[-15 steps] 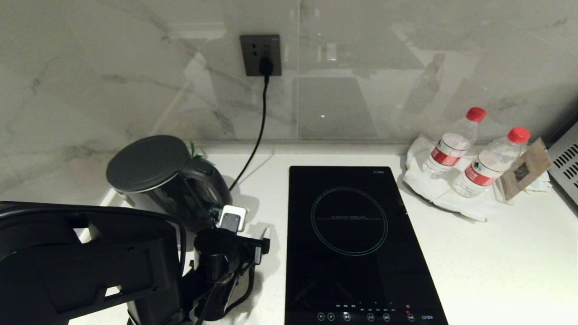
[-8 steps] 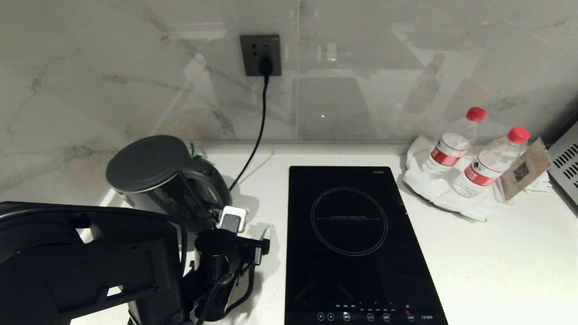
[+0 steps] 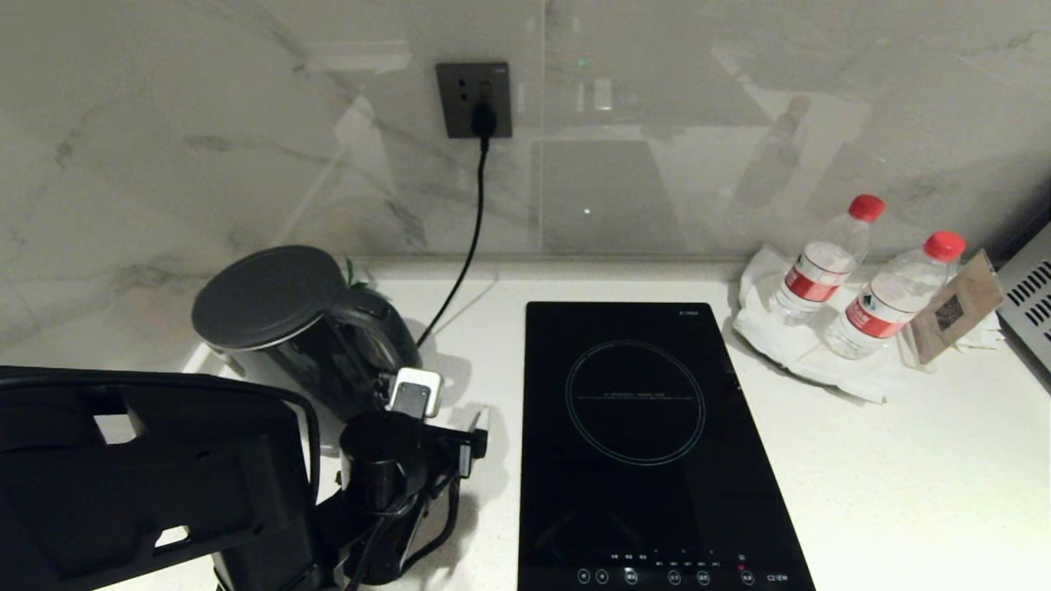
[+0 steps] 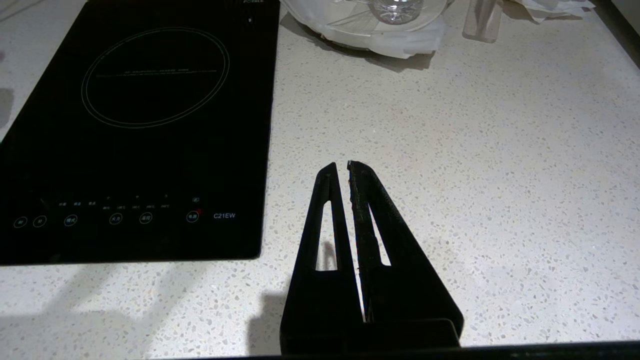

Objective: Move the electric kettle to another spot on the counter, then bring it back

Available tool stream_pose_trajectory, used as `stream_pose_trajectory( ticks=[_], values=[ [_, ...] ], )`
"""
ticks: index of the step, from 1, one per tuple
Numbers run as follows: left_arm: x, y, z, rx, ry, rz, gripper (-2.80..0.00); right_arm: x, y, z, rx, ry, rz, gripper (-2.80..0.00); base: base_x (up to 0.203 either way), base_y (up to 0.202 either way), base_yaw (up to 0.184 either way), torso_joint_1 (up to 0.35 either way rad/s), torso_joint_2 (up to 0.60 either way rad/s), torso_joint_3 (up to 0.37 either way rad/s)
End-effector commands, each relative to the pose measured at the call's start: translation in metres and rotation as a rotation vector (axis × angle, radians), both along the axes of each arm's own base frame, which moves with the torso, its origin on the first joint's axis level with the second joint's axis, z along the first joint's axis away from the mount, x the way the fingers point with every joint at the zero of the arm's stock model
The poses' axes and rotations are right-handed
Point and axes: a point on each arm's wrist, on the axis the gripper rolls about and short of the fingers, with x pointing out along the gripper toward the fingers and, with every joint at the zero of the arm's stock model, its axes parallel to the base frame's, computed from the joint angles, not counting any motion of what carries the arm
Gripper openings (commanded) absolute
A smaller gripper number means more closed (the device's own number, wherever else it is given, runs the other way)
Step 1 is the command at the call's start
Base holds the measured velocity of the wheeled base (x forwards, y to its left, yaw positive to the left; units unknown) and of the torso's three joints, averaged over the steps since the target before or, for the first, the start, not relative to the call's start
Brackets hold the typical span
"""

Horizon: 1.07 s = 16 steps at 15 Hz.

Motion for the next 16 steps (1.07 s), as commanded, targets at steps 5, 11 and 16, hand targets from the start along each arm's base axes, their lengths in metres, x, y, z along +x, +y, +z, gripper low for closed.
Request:
stream_pose_trajectory(
  ticks=[5, 11, 16],
  values=[
    [-0.013, 0.005, -0.005, 0.021, 0.031, -0.016, 0.0, 0.0, 0.0, 0.0, 0.0, 0.0, 0.0, -2.8, 0.0, 0.0, 0.0, 0.0, 0.0, 0.0],
    [-0.022, 0.009, -0.013, 0.054, 0.074, -0.029, 0.0, 0.0, 0.0, 0.0, 0.0, -0.001, 0.0, -2.8, 0.0, 0.0, 0.0, 0.0, 0.0, 0.0],
    [-0.024, 0.01, -0.016, 0.06, 0.086, -0.031, 0.0, 0.0, 0.0, 0.0, 0.0, 0.0, 0.0, -2.8, 0.0, 0.0, 0.0, 0.0, 0.0, 0.0]
  ],
)
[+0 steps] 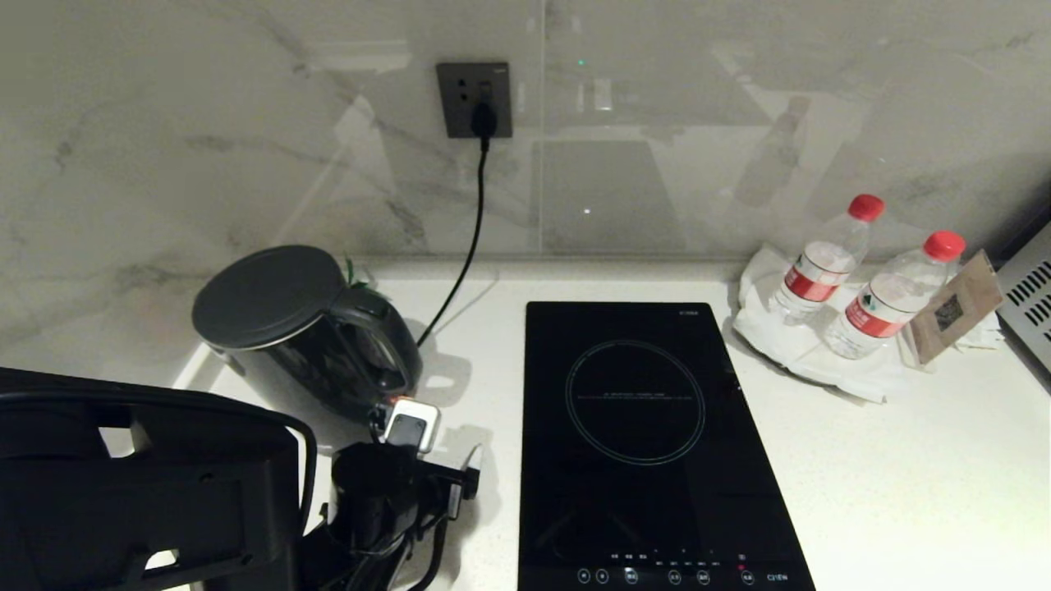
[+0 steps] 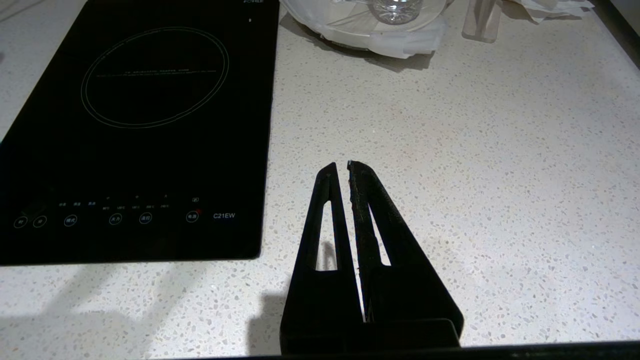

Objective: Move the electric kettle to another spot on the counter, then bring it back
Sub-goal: Finish boiling water

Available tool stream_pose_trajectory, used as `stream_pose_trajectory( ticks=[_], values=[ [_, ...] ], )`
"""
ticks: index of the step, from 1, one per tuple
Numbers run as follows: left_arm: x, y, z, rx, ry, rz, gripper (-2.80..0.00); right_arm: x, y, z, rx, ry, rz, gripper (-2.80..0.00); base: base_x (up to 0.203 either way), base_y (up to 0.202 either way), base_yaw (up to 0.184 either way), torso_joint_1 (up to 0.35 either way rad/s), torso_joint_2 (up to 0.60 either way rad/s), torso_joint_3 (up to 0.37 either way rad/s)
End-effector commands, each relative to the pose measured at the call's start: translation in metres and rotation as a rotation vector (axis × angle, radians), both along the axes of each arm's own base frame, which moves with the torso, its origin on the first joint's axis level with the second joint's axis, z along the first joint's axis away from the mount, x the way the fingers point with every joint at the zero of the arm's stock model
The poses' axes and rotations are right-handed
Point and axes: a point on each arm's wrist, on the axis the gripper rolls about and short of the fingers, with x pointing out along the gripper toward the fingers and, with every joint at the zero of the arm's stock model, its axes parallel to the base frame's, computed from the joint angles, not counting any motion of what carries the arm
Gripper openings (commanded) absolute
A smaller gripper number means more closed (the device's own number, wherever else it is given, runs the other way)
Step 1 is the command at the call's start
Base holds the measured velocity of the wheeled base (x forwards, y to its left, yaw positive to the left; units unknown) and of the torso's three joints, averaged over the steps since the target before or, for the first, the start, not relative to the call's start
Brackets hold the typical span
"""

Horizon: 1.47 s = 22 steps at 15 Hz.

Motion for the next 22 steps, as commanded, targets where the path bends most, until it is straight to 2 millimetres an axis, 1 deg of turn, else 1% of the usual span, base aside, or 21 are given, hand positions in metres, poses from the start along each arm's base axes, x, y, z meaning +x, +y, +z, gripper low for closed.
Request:
stream_pose_trajectory(
  ticks=[1, 9, 14, 18, 22],
  values=[
    [-0.002, 0.001, -0.001, 0.002, 0.002, 0.005, 0.0, 0.0, 0.0, 0.0, 0.0, -0.001, 0.001, -2.8, 0.0, 0.0, 0.0, 0.0, 0.0, 0.0],
    [-0.001, 0.002, 0.001, -0.003, -0.003, 0.005, 0.0, 0.0, 0.0, 0.0, 0.0, 0.0, 0.001, -2.8, 0.0, 0.0, 0.0, 0.0, 0.0, 0.0],
    [0.011, -0.008, -0.012, 0.001, 0.001, 0.005, 0.0, 0.0, 0.0, 0.0, 0.0, 0.0, 0.001, -2.8, 0.0, 0.0, 0.0, 0.0, 0.0, 0.0],
    [0.018, -0.011, -0.015, -0.004, -0.007, 0.013, 0.0, 0.0, 0.0, 0.0, 0.0, -0.001, 0.001, -2.8, 0.0, 0.0, 0.0, 0.0, 0.0, 0.0],
    [0.027, -0.013, -0.013, -0.022, -0.029, 0.027, 0.0, 0.0, 0.0, 0.0, 0.0, -0.001, 0.001, -2.8, 0.0, 0.0, 0.0, 0.0, 0.0, 0.0]
  ],
)
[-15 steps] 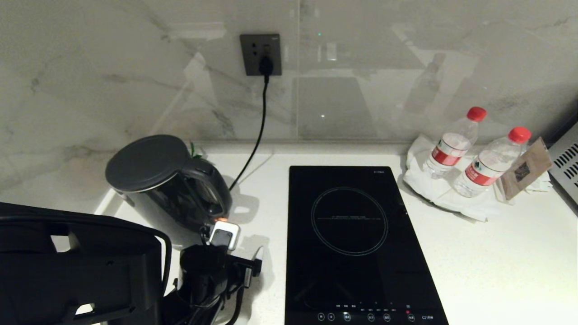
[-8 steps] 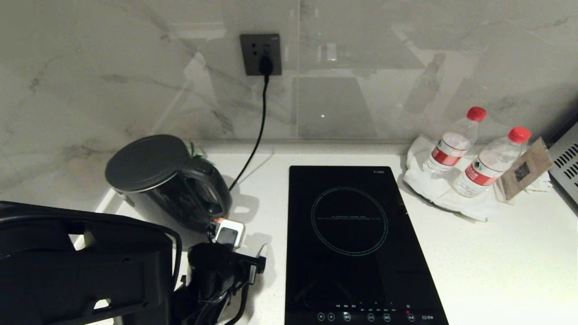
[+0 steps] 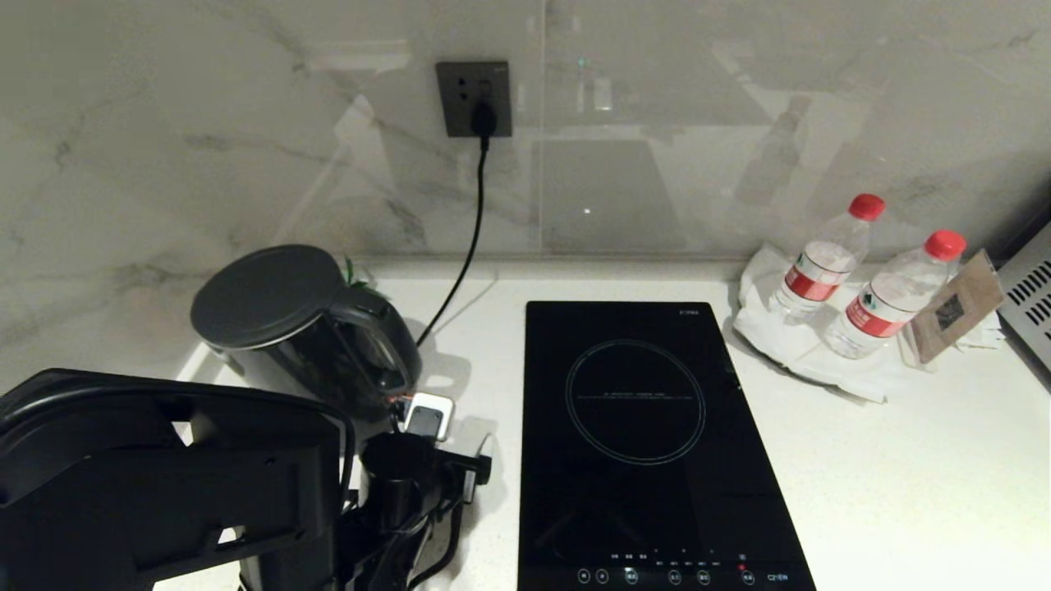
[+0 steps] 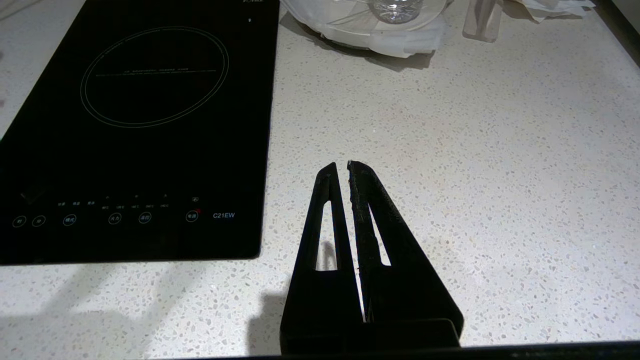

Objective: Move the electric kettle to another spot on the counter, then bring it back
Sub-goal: Finish boiling water

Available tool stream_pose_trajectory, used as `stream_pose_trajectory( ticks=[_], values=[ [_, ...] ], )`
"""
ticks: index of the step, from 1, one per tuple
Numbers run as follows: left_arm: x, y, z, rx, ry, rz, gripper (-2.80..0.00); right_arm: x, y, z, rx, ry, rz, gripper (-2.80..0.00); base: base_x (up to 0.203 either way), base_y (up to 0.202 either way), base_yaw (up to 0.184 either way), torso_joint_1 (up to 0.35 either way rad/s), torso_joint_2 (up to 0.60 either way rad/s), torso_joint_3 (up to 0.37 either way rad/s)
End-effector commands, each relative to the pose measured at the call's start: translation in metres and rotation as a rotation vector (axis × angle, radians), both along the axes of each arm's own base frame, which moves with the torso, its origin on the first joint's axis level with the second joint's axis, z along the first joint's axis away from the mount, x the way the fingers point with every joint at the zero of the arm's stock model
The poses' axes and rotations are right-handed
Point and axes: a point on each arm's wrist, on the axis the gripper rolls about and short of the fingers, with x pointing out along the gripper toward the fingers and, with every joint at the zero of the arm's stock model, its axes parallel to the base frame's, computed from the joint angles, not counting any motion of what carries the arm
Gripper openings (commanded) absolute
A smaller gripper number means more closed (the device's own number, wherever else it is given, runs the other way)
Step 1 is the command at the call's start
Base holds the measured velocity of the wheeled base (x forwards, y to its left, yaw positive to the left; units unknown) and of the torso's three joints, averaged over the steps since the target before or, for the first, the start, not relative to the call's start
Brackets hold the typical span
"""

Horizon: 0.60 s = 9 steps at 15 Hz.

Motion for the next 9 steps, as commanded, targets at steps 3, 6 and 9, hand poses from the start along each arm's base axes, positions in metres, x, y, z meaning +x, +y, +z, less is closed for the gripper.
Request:
stream_pose_trajectory(
  ticks=[3, 6, 9],
  values=[
    [0.003, -0.001, 0.006, -0.018, -0.025, 0.011, 0.0, 0.0, 0.0, 0.0, 0.0, -0.001, 0.0, -2.8, 0.0, 0.0, 0.0, 0.0, 0.0, 0.0],
    [0.004, 0.001, 0.009, -0.022, -0.033, 0.02, 0.0, 0.0, 0.0, 0.0, 0.0, 0.0, 0.0, -2.8, 0.0, 0.0, 0.0, 0.0, 0.0, 0.0],
    [0.004, 0.002, 0.012, -0.029, -0.042, 0.022, 0.0, 0.0, 0.0, 0.0, 0.0, 0.0, 0.0, -2.8, 0.0, 0.0, 0.0, 0.0, 0.0, 0.0]
  ],
)
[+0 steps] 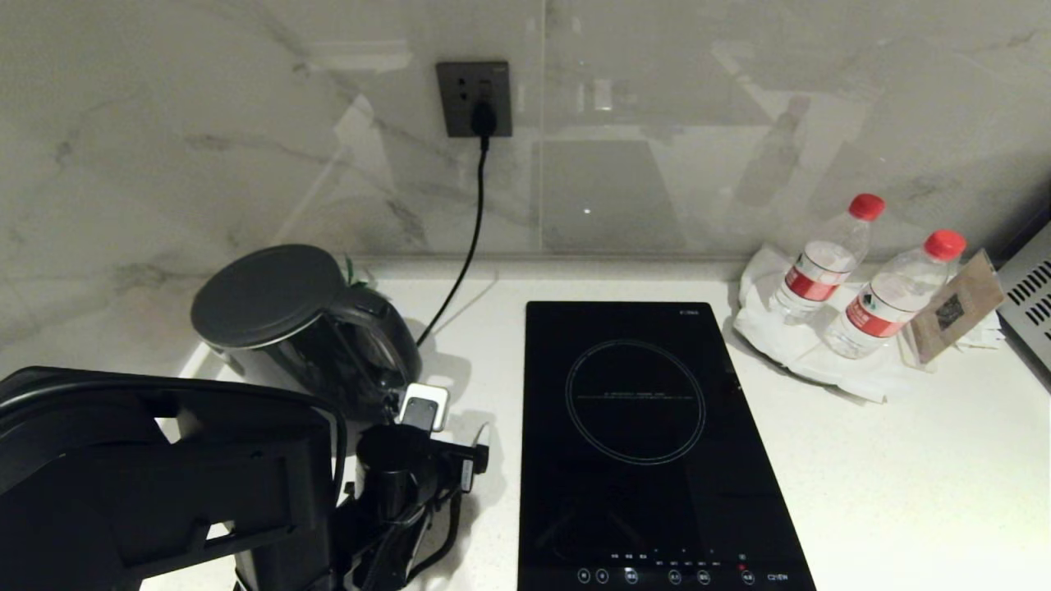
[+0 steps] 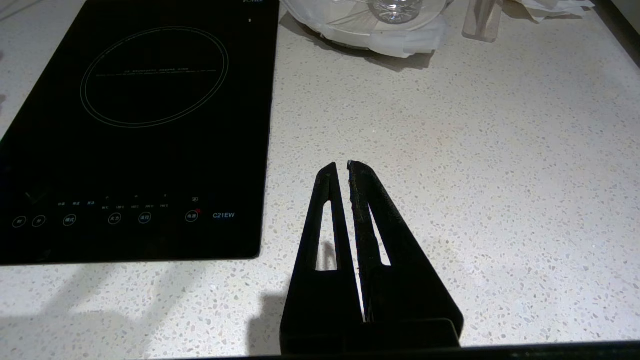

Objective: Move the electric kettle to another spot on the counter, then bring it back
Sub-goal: Finish boiling water, then pick up the kettle

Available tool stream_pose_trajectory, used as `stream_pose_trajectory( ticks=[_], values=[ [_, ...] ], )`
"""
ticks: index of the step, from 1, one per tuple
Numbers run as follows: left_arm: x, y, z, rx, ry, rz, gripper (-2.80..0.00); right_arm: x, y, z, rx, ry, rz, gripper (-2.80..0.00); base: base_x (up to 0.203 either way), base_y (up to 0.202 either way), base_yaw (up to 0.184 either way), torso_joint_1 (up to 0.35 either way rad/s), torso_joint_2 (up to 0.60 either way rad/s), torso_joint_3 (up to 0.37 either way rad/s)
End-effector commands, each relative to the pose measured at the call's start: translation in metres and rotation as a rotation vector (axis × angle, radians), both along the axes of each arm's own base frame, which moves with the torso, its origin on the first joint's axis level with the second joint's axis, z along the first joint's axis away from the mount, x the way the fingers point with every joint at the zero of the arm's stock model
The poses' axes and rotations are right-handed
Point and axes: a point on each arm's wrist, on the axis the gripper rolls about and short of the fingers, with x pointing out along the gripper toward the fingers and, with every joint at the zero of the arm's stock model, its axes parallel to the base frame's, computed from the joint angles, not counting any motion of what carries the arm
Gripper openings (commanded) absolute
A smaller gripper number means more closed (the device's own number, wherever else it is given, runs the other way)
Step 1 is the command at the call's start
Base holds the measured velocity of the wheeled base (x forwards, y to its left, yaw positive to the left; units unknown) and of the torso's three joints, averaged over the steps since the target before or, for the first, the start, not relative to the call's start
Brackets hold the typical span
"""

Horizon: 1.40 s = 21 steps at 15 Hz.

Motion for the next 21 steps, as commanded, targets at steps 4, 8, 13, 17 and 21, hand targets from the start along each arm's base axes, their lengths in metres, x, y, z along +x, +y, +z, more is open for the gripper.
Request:
stream_pose_trajectory(
  ticks=[4, 8, 13, 17, 21],
  values=[
    [0.001, 0.001, 0.004, -0.011, -0.016, 0.005, 0.0, 0.0, 0.0, 0.0, 0.0, 0.0, 0.0, -2.8, 0.0, 0.0, 0.0, 0.0, 0.0, 0.0],
    [-0.001, 0.002, 0.004, -0.008, -0.009, 0.003, 0.0, 0.0, 0.0, 0.0, 0.0, 0.0, 0.0, -2.8, 0.0, 0.0, 0.0, 0.0, 0.0, 0.0],
    [-0.03, 0.01, 0.003, 0.027, 0.052, -0.039, 0.0, 0.0, 0.0, 0.0, 0.0, 0.001, 0.0, -2.8, 0.0, 0.0, 0.0, 0.0, 0.0, 0.0],
    [-0.05, 0.021, 0.033, -0.017, 0.001, -0.055, 0.0, 0.0, 0.0, 0.0, 0.0, 0.001, 0.0, -2.8, 0.0, 0.0, 0.0, 0.0, 0.0, 0.0],
    [-0.073, 0.03, 0.056, -0.052, -0.045, -0.084, 0.0, 0.0, 0.0, 0.0, 0.0, 0.001, 0.0, -2.8, 0.0, 0.0, 0.0, 0.0, 0.0, 0.0]
  ],
)
